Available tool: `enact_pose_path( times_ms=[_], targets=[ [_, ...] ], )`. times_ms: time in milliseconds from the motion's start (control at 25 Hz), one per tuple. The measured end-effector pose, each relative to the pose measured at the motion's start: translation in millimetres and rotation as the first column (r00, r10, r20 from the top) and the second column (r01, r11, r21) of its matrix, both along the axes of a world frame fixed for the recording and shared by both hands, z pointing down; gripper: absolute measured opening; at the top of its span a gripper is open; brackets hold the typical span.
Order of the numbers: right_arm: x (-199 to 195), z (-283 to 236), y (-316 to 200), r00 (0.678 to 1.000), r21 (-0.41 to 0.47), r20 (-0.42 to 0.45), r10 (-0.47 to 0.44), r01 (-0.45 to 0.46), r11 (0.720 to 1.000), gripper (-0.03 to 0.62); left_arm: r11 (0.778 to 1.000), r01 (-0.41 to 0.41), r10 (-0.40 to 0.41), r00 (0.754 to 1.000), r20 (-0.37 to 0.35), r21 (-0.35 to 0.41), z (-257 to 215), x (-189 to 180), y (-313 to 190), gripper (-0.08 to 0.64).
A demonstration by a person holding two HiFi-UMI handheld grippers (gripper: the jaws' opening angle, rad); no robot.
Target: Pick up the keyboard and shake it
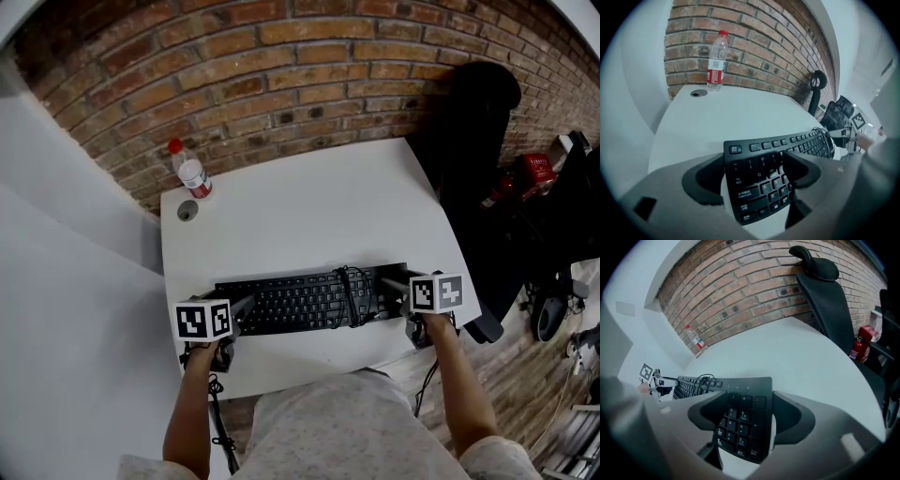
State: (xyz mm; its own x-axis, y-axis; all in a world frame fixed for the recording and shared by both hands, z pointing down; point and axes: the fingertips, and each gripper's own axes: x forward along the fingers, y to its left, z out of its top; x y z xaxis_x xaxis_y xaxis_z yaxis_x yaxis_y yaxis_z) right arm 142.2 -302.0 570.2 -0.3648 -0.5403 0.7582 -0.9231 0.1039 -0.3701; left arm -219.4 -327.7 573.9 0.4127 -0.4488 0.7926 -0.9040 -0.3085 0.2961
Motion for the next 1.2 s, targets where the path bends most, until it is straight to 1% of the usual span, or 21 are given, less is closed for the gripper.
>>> enact_pose_path(
  times_ms=[320, 640, 800, 1040, 1200],
  targets=[
    [-9, -23, -17, 0.999, 0.098, -0.027, -0.031, 0.034, 0.995, 0.310, 0.993, 0.053, -0.054, 0.999, 0.003, 0.106, -21, -12, -9, 0.365],
    [-18, -45, -31, 0.997, 0.211, -0.053, -0.053, 0.063, 0.975, 0.311, 0.975, 0.092, -0.093, 0.996, -0.006, 0.204, -41, -20, -16, 0.356],
    [-22, -57, -36, 0.995, 0.266, -0.070, -0.066, 0.082, 0.961, 0.311, 0.964, 0.111, -0.110, 0.994, -0.019, 0.243, -48, -24, -17, 0.356],
    [-26, -72, -42, 0.992, 0.336, -0.090, -0.093, 0.119, 0.934, 0.312, 0.941, 0.129, -0.128, 0.992, -0.022, 0.312, -61, -27, -23, 0.354],
    [-27, -83, -45, 0.989, 0.403, -0.113, -0.099, 0.137, 0.905, 0.313, 0.927, 0.144, -0.139, 0.990, -0.038, 0.346, -66, -28, -21, 0.351]
  ],
)
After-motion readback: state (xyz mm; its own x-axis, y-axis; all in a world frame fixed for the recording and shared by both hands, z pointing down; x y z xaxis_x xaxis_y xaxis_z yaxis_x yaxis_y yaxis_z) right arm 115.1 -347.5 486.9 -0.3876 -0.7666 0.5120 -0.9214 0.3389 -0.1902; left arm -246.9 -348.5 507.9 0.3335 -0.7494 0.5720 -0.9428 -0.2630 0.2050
